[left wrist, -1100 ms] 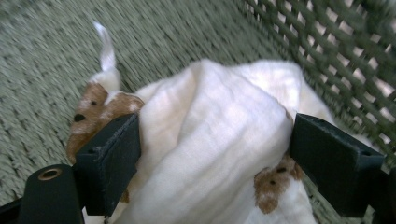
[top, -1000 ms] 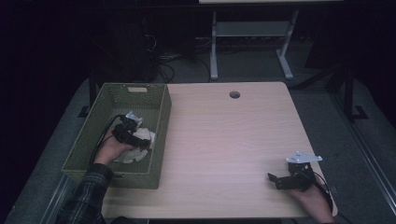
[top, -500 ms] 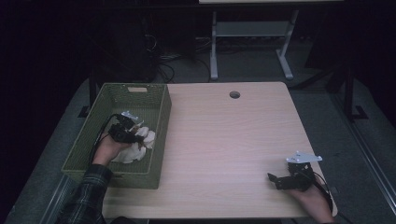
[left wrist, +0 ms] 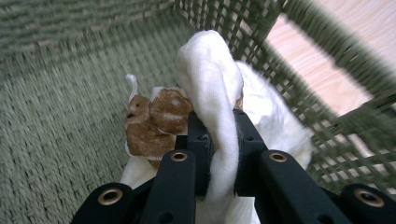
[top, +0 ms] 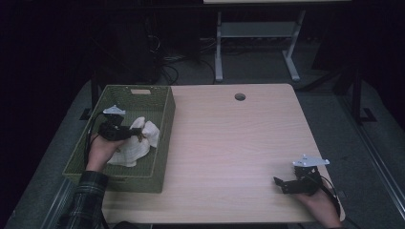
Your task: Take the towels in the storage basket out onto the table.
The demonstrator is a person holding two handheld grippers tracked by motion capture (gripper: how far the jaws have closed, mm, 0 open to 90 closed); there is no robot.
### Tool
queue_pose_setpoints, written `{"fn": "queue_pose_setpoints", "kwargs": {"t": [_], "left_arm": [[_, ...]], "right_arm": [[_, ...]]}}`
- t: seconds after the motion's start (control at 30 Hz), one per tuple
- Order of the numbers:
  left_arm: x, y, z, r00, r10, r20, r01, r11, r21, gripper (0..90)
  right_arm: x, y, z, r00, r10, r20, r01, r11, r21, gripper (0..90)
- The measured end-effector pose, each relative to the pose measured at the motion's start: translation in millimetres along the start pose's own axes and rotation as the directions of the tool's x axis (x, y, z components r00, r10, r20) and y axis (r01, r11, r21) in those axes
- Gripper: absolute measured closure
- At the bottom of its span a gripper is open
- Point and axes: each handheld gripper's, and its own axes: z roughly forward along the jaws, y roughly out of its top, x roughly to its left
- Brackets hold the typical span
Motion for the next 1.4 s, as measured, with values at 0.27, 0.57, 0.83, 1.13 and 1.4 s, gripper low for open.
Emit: {"fn": "queue_pose_setpoints", "kwargs": {"t": [0.27, 0.57, 0.83, 1.13, 1.4], "left_arm": [[-6.9, 14.1, -29.2, 0.9999, 0.002, 0.013, -0.001, 0.9935, -0.114, 80.3], [-14.1, 32.5, -53.7, 0.9995, -0.003, 0.032, 0.008, 0.9824, -0.187, 80.4], [-21.1, 48.6, -70.0, 0.9983, 0.017, 0.055, -0.004, 0.9717, -0.236, 80.4], [-35.0, 69.1, -88.4, 0.9953, 0.031, 0.092, -0.003, 0.9556, -0.295, 80.5], [-54.3, 93.0, -101.7, 0.9889, 0.073, 0.130, -0.023, 0.9372, -0.348, 80.5]], "right_arm": [[0.0, 0.0, 0.0, 1.0000, 0.000, 0.000, 0.000, 1.000, 0.000, 1.6], [0.0, 0.0, 0.0, 1.0000, -0.001, 0.000, 0.001, 1.000, 0.000, 1.6], [0.0, 0.0, 0.0, 1.0000, 0.000, 0.000, 0.000, 1.000, 0.000, 1.6], [0.0, 0.0, 0.0, 1.0000, 0.000, 0.000, 0.000, 1.000, -0.001, 1.6], [0.0, 0.0, 0.0, 1.0000, 0.001, 0.000, -0.001, 1.000, 0.000, 1.6]]}}
